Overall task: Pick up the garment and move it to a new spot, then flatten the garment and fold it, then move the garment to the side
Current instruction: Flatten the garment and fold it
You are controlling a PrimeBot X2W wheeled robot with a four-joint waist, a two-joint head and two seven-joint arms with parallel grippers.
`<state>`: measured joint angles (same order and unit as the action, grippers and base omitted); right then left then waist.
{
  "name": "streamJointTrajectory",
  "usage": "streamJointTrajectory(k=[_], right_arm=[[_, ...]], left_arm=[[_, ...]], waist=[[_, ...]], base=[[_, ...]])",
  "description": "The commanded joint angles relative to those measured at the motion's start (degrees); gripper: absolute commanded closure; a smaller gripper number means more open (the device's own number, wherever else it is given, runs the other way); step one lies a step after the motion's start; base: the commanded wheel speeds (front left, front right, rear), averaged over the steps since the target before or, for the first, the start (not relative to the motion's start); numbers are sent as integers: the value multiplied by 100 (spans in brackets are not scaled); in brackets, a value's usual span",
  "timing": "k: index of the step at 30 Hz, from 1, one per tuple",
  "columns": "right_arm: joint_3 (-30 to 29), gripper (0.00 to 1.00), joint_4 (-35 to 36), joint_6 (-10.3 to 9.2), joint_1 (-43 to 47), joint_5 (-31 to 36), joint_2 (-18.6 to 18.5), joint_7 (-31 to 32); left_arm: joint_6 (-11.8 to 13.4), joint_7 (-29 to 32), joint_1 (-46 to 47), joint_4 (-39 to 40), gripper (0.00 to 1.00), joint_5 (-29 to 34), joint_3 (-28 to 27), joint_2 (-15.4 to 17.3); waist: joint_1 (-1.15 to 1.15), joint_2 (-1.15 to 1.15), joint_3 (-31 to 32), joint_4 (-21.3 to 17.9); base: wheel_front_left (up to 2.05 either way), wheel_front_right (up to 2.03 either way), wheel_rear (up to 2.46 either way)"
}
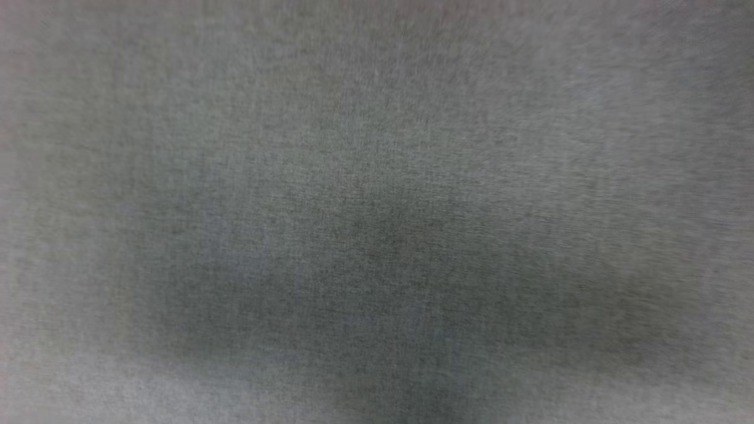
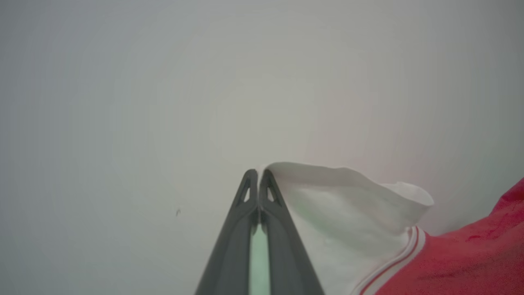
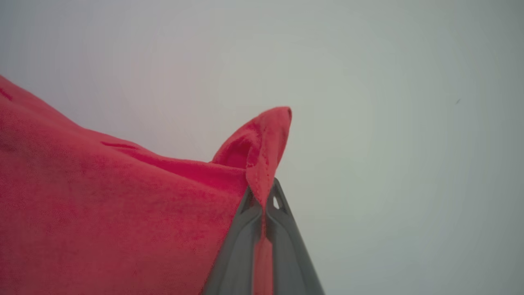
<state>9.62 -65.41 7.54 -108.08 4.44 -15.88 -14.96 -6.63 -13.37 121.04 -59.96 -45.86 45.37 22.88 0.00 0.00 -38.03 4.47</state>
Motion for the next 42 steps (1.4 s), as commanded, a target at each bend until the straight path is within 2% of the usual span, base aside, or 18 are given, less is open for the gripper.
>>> streamJointTrajectory(k=[1,5,7,9,13,18,25,27,30,33,38,42], right_arm=[[-120,100,-25,-11,166,150,-10,-21],[-490,100,-119,-11,455,476,97,-24],[-583,100,-196,-11,610,554,160,-25],[-587,100,-277,-11,762,628,189,-26],[-468,100,-427,-11,1172,432,329,-27],[-51,100,-643,-11,1913,14,439,-23],[676,100,-796,-10,3354,-1154,643,368],[902,100,-687,-10,3789,-1582,616,559],[1290,100,-353,-10,4525,-2229,407,997],[1659,100,278,-10,5322,-2981,93,1559],[2133,100,1751,-12,6689,-4143,-779,2695],[2175,100,3011,-13,7725,-4796,-1499,3446]], left_arm=[[-42,-48,-198,-61,100,20,54,-45],[-82,-14,-621,-276,100,-190,131,-150],[-83,177,-946,-152,100,-312,311,-212],[-84,514,-1282,34,100,-569,483,-133],[-83,1077,-1908,496,100,-1008,875,137],[-84,1561,-2802,1151,100,-1491,1354,573],[-83,2056,-4288,2086,100,-2106,1882,1271],[-82,2046,-4686,2346,100,-2087,2007,1489],[78,2100,-5379,2862,100,-2271,2133,1740],[368,2159,-6013,3533,100,-2405,2282,2081],[1007,2129,-7047,4885,100,-2629,2437,2838],[1484,2110,-7759,5861,100,-2802,2538,3479]], waist=[[0,0,-725,288],[0,0,-775,356],[0,0,-732,370],[0,0,-638,376],[0,0,-336,377],[0,0,250,326],[0,0,1181,189],[0,0,1419,149],[0,0,1763,111],[0,0,2037,80],[0,0,2370,-7],[0,0,2482,-68]], base=[[0,0,0],[0,0,0],[0,0,0],[0,0,0],[0,0,0],[0,0,0],[0,0,0],[0,0,0],[0,0,0],[0,0,0],[0,0,0],[0,0,0]])
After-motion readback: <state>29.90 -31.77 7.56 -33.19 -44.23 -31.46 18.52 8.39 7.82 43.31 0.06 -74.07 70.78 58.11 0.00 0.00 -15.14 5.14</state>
